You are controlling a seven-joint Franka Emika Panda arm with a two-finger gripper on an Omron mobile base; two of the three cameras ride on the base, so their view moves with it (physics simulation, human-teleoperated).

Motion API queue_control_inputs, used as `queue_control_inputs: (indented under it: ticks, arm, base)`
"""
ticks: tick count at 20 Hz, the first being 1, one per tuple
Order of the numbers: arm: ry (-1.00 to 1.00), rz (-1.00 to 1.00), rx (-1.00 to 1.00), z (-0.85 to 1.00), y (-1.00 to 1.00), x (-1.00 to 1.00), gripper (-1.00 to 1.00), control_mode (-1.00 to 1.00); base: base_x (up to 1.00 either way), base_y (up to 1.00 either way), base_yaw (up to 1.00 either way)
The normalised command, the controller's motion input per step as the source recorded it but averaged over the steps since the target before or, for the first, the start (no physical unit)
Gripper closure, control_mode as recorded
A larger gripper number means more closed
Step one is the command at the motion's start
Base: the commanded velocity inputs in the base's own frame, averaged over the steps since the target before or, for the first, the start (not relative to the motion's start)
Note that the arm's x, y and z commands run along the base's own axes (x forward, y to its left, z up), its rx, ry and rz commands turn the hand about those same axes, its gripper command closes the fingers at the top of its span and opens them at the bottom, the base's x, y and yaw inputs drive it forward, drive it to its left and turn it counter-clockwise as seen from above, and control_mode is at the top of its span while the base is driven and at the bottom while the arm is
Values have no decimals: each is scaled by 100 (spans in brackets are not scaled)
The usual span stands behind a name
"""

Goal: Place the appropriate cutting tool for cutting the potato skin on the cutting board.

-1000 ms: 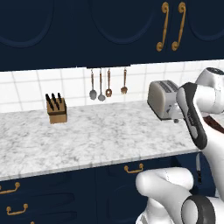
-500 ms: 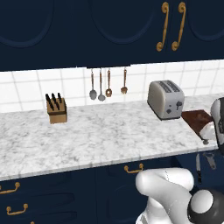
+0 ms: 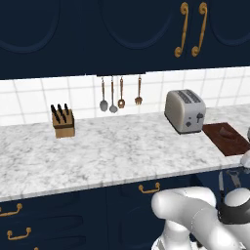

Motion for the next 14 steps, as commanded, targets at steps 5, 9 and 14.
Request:
queue_control_inputs:
  ticks: [5, 9, 14]
  arm:
    - [9, -1, 0, -62, -44, 4, -100, -100]
    - [6, 0, 0, -74, -23, 6, -100, -100]
    - [7, 0, 1, -72, -5, 10, -100, -100]
  base:
    - [0, 0, 0]
    - [0, 0, 0]
    - [0, 0, 0]
